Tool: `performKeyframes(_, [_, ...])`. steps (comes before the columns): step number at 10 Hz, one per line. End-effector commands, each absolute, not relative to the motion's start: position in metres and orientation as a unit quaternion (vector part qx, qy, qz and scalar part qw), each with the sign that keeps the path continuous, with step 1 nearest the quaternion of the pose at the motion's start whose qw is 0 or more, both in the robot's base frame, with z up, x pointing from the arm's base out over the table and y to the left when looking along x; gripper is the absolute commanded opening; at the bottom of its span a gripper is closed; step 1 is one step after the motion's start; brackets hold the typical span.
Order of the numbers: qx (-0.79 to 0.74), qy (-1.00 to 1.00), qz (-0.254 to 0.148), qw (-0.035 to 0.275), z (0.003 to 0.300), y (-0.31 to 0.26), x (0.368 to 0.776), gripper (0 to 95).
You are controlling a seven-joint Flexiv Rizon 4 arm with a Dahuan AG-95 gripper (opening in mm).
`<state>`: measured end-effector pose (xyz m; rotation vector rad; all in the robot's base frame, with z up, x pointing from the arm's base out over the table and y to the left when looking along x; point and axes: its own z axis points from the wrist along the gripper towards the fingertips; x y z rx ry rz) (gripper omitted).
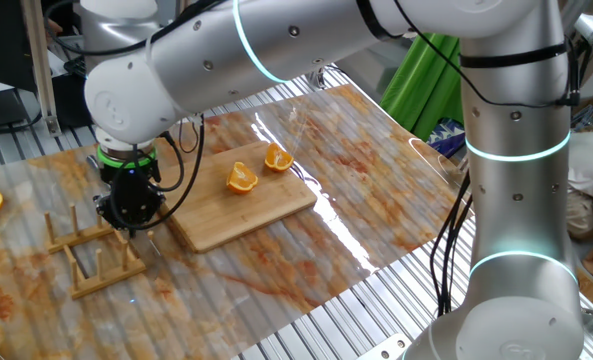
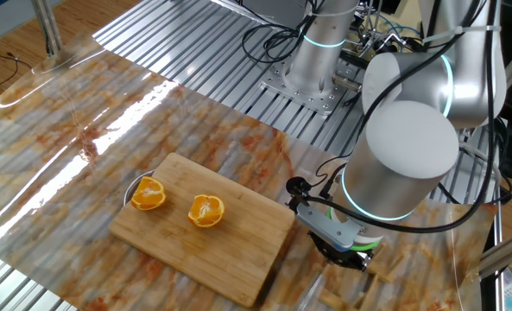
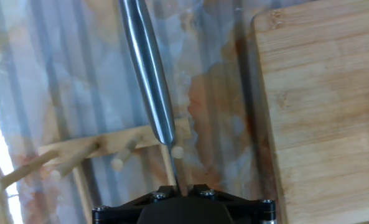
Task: Chop the orange
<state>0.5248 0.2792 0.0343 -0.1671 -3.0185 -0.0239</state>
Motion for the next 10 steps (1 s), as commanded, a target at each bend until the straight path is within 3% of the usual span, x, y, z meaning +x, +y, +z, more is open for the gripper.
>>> performKeyframes(1, [-0.058,-0.997,-0.004,0.059,0.034,0.28,0.524,0.0])
performKeyframes(10, [-0.109,-0.993,-0.009,0.045,0.06,0.276,0.519,0.0])
